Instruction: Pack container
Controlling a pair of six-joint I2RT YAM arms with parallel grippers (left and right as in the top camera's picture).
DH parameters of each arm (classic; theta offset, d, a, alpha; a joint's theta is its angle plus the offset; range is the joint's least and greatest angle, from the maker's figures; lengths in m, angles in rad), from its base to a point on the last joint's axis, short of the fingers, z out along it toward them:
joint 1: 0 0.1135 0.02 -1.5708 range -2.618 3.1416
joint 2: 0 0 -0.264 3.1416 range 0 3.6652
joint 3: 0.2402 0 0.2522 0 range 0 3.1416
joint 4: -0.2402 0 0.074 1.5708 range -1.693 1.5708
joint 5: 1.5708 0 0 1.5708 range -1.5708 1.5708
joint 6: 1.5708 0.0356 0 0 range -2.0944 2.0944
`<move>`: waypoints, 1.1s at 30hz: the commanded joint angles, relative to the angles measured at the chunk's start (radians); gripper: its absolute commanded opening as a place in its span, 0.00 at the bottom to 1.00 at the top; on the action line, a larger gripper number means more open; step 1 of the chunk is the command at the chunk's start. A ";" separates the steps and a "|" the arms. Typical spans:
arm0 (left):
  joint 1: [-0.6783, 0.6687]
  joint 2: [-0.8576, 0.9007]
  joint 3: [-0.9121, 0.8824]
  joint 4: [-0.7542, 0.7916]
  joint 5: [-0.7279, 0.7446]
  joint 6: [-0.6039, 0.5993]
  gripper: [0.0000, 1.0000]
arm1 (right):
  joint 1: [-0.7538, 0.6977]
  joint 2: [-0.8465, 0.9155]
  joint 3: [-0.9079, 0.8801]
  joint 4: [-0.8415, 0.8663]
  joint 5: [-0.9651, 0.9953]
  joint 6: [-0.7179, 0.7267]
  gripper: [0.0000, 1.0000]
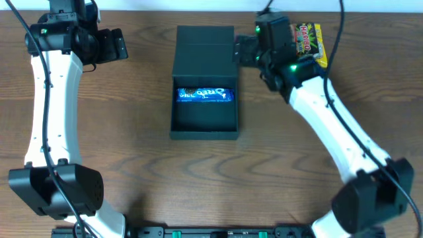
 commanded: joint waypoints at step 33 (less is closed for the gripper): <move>0.003 0.004 0.004 0.002 -0.001 -0.003 0.95 | -0.336 0.387 0.001 0.278 -0.219 0.350 0.79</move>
